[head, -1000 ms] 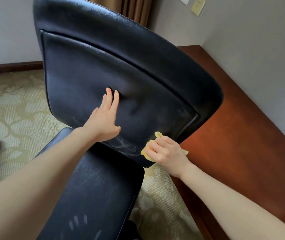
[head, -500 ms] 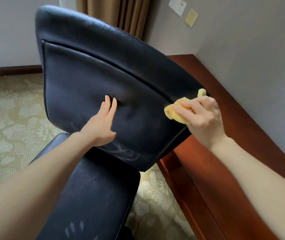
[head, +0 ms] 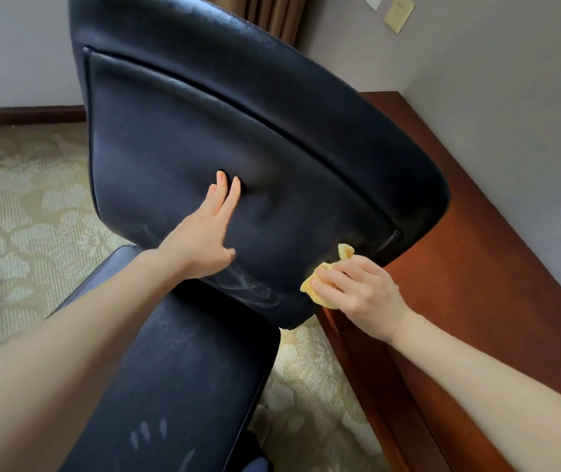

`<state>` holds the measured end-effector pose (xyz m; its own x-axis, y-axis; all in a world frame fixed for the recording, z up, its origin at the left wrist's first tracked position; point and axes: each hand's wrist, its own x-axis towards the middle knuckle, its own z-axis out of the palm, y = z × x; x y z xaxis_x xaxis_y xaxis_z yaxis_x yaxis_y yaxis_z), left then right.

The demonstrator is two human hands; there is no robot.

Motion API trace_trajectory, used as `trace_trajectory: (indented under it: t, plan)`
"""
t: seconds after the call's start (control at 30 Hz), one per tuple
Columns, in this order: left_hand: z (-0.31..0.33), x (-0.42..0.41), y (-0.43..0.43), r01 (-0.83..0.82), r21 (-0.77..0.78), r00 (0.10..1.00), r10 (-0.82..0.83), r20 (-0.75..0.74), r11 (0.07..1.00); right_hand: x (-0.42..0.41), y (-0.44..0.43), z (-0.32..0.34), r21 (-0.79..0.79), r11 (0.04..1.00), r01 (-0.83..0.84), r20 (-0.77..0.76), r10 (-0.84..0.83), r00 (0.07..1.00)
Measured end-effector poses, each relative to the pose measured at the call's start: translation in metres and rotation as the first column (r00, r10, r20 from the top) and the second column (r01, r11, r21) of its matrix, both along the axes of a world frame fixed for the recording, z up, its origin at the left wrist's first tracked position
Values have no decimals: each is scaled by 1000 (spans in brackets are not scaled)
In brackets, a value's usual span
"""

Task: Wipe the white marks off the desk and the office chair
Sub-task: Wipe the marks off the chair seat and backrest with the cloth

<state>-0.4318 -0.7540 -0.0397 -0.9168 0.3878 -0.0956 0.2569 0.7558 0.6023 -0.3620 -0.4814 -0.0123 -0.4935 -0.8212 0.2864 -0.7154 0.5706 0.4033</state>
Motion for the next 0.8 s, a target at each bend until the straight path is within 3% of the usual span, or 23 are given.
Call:
trace_trajectory:
  t: [0.2, 0.43, 0.63, 0.8]
  plan:
    - [-7, 7, -5, -2, 74, 997, 7, -75, 997, -31, -22, 22, 133, 987, -87, 33, 84, 996]
    - [-20, 30, -20, -129, -62, 968, 112, -226, 990, -90, -81, 45, 136, 984, -118, -112, 134, 985]
    - [-33, 48, -54, -265, -172, 947, 222, -231, 949, -132, -153, 55, -43, 990, -135, -268, 118, 956]
    - [-47, 64, -75, -404, -207, 912, 376, -162, 891, -139, -219, 23, -187, 982, 22, -131, -47, 990]
